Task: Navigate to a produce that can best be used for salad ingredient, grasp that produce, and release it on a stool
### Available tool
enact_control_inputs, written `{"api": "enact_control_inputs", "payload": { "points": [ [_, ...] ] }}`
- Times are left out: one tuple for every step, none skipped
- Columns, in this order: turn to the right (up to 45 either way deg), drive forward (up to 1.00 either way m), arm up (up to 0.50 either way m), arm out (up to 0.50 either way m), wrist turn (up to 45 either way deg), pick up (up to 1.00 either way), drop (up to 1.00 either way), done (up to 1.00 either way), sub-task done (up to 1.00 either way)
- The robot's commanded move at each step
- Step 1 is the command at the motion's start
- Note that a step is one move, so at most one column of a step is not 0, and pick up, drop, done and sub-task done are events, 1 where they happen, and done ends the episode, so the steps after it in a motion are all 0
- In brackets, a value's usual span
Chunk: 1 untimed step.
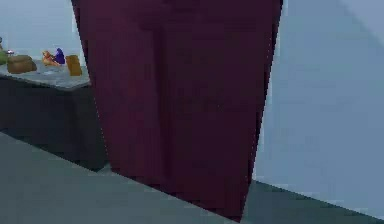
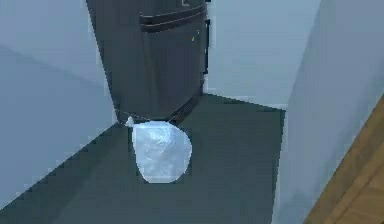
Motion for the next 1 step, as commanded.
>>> {"api": "enact_control_inputs", "payload": {
  "points": [
    [-33.0, 0.00, 0.00, 0.00, 0.0, 0.00, 0.00, 0.00, 0.00]
  ]
}}
